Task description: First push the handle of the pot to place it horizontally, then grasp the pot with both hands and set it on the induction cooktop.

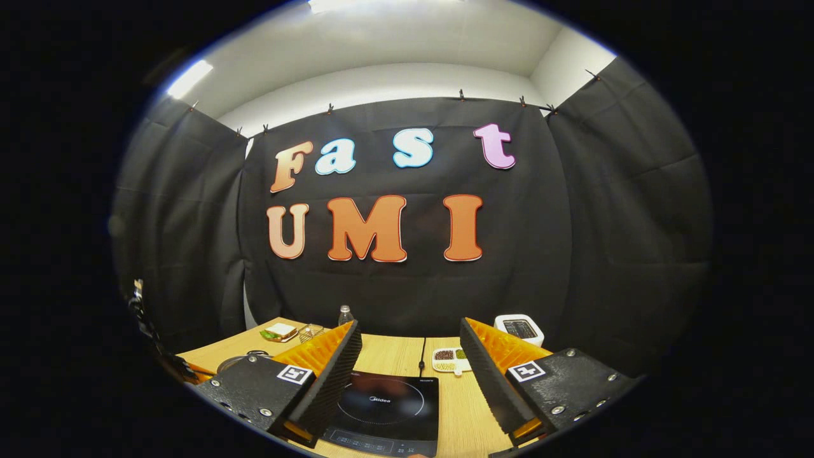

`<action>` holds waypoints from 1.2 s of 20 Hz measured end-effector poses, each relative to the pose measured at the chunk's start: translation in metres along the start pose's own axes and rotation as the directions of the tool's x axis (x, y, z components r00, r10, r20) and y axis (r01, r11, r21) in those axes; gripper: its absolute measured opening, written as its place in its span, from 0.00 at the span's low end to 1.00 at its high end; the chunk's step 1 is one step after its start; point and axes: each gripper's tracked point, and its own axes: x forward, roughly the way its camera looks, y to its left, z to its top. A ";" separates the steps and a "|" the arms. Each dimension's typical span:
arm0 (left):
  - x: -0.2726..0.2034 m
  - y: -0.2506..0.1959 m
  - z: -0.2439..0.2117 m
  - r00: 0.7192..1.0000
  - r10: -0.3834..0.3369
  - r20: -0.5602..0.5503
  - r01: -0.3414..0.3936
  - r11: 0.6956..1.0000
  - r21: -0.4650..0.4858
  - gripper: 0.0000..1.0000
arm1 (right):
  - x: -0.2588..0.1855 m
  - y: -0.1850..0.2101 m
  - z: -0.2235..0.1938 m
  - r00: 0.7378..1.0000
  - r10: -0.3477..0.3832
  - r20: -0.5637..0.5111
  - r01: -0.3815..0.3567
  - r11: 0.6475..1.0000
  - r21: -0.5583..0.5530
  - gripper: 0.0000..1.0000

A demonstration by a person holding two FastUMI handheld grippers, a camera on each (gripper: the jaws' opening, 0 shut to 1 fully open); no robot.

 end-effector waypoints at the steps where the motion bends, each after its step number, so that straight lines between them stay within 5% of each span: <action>1: 0.001 -0.004 -0.007 1.000 -0.013 -0.023 0.013 1.000 -0.001 0.02 | 0.000 0.000 -0.001 1.000 0.001 -0.002 -0.001 1.000 -0.001 0.96; 13: 0.018 -0.014 -0.089 0.970 -0.068 -0.232 0.062 0.997 -0.036 0.02 | -0.004 0.000 -0.012 1.000 0.006 -0.025 -0.006 1.000 0.003 0.96; 24: 0.052 -0.036 -0.095 0.957 -0.105 -0.270 0.112 0.994 0.008 0.02 | -0.004 -0.022 -0.017 0.998 -0.039 -0.038 0.039 0.999 -0.016 0.96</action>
